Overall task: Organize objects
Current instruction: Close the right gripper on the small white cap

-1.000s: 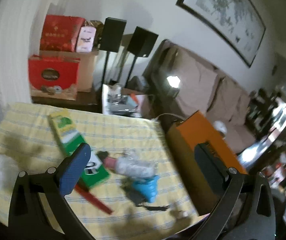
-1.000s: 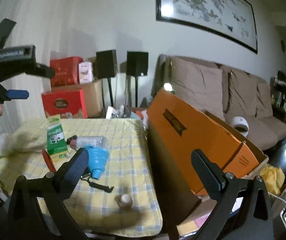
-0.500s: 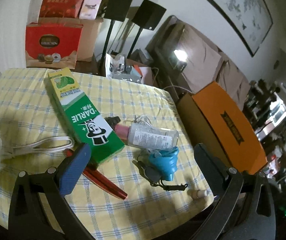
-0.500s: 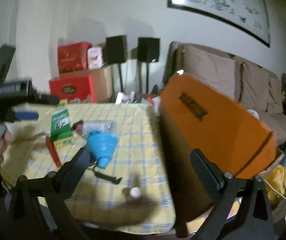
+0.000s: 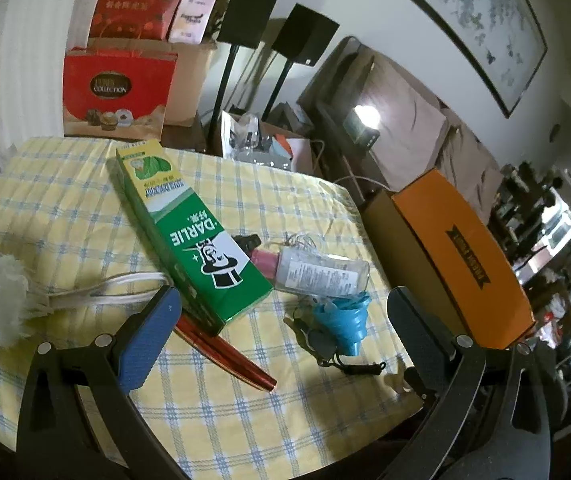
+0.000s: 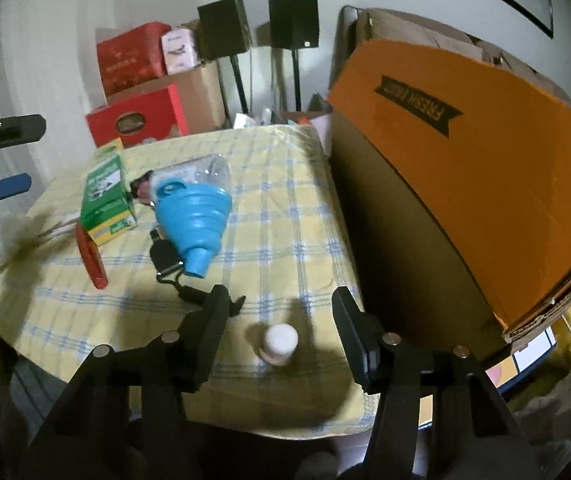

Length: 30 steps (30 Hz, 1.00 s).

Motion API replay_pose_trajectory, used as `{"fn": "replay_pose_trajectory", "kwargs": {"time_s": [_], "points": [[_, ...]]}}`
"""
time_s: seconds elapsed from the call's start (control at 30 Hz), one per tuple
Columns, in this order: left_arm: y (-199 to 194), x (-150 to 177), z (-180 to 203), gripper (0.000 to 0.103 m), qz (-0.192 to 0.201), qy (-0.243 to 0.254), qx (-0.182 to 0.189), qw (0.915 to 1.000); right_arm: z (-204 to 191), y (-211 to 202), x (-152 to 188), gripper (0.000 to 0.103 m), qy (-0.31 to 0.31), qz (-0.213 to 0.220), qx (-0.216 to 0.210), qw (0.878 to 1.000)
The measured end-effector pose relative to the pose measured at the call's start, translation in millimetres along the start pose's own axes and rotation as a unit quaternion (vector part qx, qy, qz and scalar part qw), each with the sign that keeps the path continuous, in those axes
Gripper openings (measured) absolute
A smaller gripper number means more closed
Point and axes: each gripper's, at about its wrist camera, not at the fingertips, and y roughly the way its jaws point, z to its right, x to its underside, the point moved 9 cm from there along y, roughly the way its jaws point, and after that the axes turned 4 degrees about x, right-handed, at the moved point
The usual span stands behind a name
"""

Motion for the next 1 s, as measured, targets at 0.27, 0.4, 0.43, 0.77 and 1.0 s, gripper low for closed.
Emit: {"fn": "replay_pose_trajectory", "kwargs": {"time_s": [0.27,0.4,0.43,0.77,1.0], "points": [[5,5,1,0.103,-0.01,0.006,-0.01,0.9999,-4,1,5,0.051,-0.021,-0.014,0.012,1.0],[3,3,-3,0.103,-0.006,-0.004,-0.012,0.9999,-1,7,10,0.037,-0.017,-0.031,0.014,0.999],[3,3,-4,0.103,-0.006,-0.005,-0.014,0.9999,-1,7,11,0.037,-0.016,-0.033,0.015,0.999],[11,8,2,0.103,-0.021,0.004,-0.013,0.9997,0,13,17,0.037,-0.008,-0.052,0.015,0.998],[12,10,6,0.103,-0.026,0.009,-0.015,0.9995,4,4,9,0.04,0.002,-0.033,0.012,0.999]]}}
